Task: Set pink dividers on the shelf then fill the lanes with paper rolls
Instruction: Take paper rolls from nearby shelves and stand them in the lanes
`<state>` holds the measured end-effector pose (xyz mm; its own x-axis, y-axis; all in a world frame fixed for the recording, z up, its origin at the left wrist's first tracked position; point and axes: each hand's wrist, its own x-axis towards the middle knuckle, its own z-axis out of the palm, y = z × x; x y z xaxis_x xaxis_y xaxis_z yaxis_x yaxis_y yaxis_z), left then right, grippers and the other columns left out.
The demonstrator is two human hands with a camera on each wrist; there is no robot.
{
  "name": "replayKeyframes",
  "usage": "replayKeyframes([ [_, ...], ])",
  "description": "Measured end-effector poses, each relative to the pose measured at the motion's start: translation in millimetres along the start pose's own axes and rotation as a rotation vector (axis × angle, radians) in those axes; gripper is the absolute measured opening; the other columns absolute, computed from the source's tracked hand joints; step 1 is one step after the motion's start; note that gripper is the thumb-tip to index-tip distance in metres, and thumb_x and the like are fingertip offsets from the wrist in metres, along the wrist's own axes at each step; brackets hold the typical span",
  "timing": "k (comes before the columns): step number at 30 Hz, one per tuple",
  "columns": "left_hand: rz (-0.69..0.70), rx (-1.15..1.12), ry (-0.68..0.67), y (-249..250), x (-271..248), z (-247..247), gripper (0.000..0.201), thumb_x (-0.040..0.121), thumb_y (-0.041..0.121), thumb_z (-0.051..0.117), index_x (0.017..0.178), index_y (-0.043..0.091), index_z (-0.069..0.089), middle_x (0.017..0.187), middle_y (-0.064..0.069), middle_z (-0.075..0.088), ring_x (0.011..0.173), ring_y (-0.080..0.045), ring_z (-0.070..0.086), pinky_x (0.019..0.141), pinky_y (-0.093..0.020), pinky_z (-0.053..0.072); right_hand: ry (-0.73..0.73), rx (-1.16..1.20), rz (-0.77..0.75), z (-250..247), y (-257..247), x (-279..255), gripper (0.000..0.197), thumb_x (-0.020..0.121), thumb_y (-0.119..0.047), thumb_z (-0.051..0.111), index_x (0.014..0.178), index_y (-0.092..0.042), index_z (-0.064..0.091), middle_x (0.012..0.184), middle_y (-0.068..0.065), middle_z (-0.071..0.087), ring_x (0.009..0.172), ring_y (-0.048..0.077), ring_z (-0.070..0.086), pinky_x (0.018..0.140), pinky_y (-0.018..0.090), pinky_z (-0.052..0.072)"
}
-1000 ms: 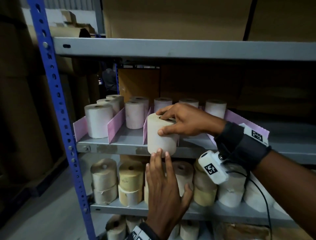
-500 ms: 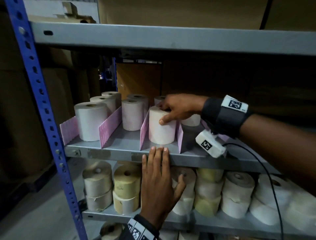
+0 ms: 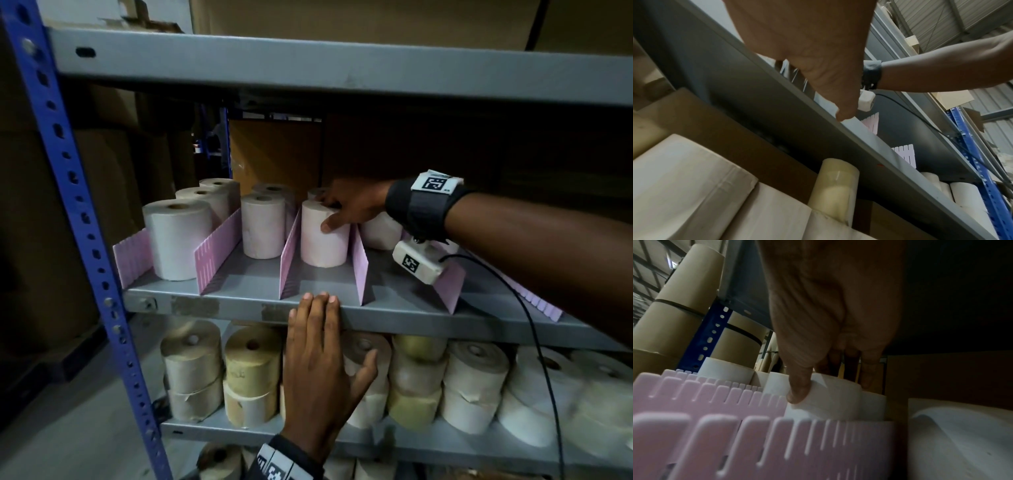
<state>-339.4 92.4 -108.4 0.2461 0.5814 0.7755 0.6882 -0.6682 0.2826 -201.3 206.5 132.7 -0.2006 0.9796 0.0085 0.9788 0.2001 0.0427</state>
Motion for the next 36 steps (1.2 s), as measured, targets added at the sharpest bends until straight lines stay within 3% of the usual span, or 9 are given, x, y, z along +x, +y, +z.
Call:
replayKeyframes([
  [5, 0.002, 0.01, -0.021, 0, -1, -1, 0.088, 0.084, 0.057, 0.067, 0.151, 0.004, 0.047, 0.156, -0.015, 0.045, 0.151, -0.033, 0.034, 0.122, -0.051, 0.03, 0.01, -0.043, -0.008, -1, 4, 7, 0.034, 0.091, -0.038, 0.067, 0.069, -0.017, 0.051, 0.069, -0.005, 0.05, 0.064, 0.015, 0.046, 0.057, 0.028, 0.036],
  [8, 0.016, 0.006, -0.009, -2, -2, 3, 0.089, 0.084, 0.057, 0.067, 0.152, 0.005, 0.045, 0.157, -0.014, 0.043, 0.152, -0.032, 0.032, 0.123, -0.049, 0.028, 0.004, -0.069, 0.011, -2, 5, 9, 0.037, 0.09, -0.041, 0.068, 0.066, -0.018, 0.05, 0.071, -0.003, 0.051, 0.065, 0.016, 0.047, 0.064, 0.029, 0.038],
  [15, 0.031, -0.004, -0.095, -7, 3, 1, 0.098, 0.078, 0.055, 0.068, 0.156, 0.006, 0.035, 0.16, -0.016, 0.036, 0.154, -0.035, 0.024, 0.122, -0.053, 0.03, 0.001, -0.132, 0.013, 0, 4, 5, 0.039, 0.092, -0.04, 0.064, 0.097, -0.001, 0.064, 0.1, 0.015, 0.063, 0.087, 0.029, 0.057, 0.072, 0.034, 0.043],
  [18, 0.055, 0.002, -0.171, -9, 4, -12, 0.102, 0.076, 0.054, 0.071, 0.157, 0.005, 0.033, 0.162, -0.017, 0.033, 0.155, -0.036, 0.023, 0.123, -0.052, 0.031, -0.015, -0.105, 0.047, -1, -1, -7, 0.048, 0.097, -0.034, 0.058, 0.134, -0.003, 0.052, 0.135, 0.016, 0.054, 0.115, 0.029, 0.054, 0.091, 0.031, 0.042],
  [20, 0.071, 0.024, -0.23, -11, 5, -24, 0.103, 0.079, 0.054, 0.071, 0.16, 0.006, 0.029, 0.165, -0.015, 0.029, 0.157, -0.033, 0.018, 0.125, -0.05, 0.027, 0.002, -0.068, 0.074, -6, -4, -23, 0.048, 0.099, -0.034, 0.054, 0.138, -0.007, 0.049, 0.139, 0.014, 0.053, 0.114, 0.028, 0.053, 0.091, 0.032, 0.042],
  [24, 0.076, 0.014, -0.365, -11, 9, -50, 0.1, 0.089, 0.057, 0.064, 0.164, 0.013, 0.014, 0.172, -0.005, 0.011, 0.16, -0.021, -0.001, 0.13, -0.04, 0.005, 0.161, -0.082, 0.033, -16, -8, -82, 0.043, 0.096, -0.041, 0.056, 0.129, -0.014, 0.061, 0.128, 0.008, 0.063, 0.11, 0.024, 0.06, 0.093, 0.034, 0.049],
  [26, 0.063, -0.036, -0.387, -7, 8, -64, 0.097, 0.092, 0.055, 0.063, 0.164, 0.014, 0.013, 0.172, -0.003, 0.009, 0.16, -0.018, -0.002, 0.13, -0.038, 0.004, 0.256, -0.075, 0.003, -14, -9, -118, 0.046, 0.093, -0.044, 0.059, 0.129, -0.016, 0.062, 0.128, 0.006, 0.065, 0.115, 0.023, 0.061, 0.098, 0.038, 0.05],
  [32, 0.04, -0.288, -0.276, 32, -21, -100, 0.083, 0.093, 0.041, 0.071, 0.159, 0.01, 0.032, 0.167, -0.006, 0.031, 0.156, -0.022, 0.022, 0.127, -0.039, 0.023, 0.482, -0.016, 0.083, 24, -20, -241, 0.067, 0.082, -0.066, 0.046, 0.127, -0.021, 0.063, 0.13, -0.001, 0.064, 0.118, 0.018, 0.06, 0.098, 0.039, 0.049],
  [36, 0.023, -0.464, -0.218, 67, -47, -106, 0.072, 0.092, 0.033, 0.075, 0.153, 0.011, 0.045, 0.157, -0.005, 0.047, 0.147, -0.019, 0.041, 0.119, -0.035, 0.038, 0.531, 0.092, 0.224, 66, -22, -327, 0.056, 0.084, -0.064, 0.053, 0.125, -0.028, 0.064, 0.124, -0.009, 0.066, 0.105, 0.01, 0.063, 0.085, 0.031, 0.052],
])
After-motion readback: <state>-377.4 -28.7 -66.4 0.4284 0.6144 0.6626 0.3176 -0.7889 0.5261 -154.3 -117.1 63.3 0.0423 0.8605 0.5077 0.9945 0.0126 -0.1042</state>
